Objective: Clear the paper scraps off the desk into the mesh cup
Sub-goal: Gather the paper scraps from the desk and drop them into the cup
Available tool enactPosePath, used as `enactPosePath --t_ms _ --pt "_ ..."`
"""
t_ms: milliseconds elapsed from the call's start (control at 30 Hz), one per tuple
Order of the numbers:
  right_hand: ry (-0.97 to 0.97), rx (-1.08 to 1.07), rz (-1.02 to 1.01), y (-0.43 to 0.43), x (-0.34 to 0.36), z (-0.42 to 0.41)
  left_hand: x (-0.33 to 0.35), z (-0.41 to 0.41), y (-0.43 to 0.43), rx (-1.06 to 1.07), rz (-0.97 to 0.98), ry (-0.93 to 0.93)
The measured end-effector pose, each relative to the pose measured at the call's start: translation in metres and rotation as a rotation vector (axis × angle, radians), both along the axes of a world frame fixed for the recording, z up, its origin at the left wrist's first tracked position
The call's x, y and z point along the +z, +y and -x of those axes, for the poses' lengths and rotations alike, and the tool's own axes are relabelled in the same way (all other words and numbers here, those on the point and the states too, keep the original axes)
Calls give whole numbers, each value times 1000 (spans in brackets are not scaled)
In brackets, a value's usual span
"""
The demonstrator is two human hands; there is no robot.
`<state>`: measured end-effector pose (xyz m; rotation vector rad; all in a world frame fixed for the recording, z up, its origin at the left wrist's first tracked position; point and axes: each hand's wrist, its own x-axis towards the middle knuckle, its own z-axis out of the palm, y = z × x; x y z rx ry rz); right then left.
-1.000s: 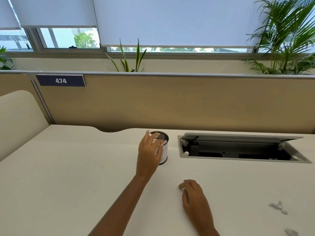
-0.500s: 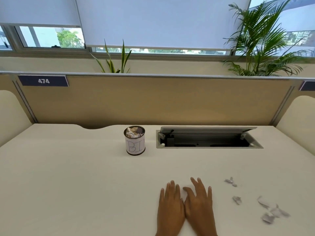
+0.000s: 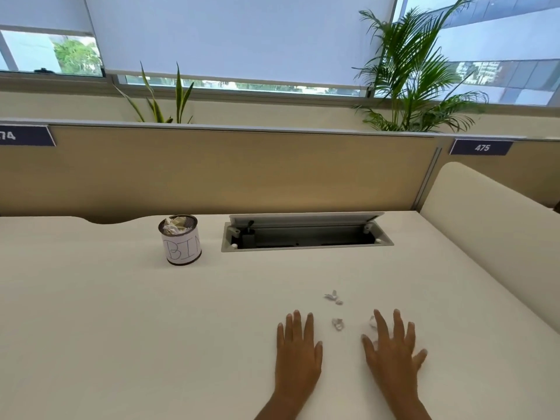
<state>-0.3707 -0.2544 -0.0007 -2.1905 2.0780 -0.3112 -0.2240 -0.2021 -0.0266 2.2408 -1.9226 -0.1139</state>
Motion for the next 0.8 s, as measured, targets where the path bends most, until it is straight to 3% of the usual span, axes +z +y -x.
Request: enactPosePath --t_ms 133,267,433,567,667,800 --pt "-121 86 -176 -14 -5 26 2 13 -26 44 32 92" --pt "-74 217 -147 -14 -5 31 13 20 -63 -23 -216 246" --pt "-67 265 -84 -20 -6 31 28 24 -94 -49 -268 242" --pt "-77 276 -53 -30 -7 32 29 22 -106 -85 -169 258" --pt "-64 289 -46 -37 -6 29 26 26 -104 -90 -85 482" --pt "-79 306 -65 -41 -1 26 14 29 -97 -84 121 331"
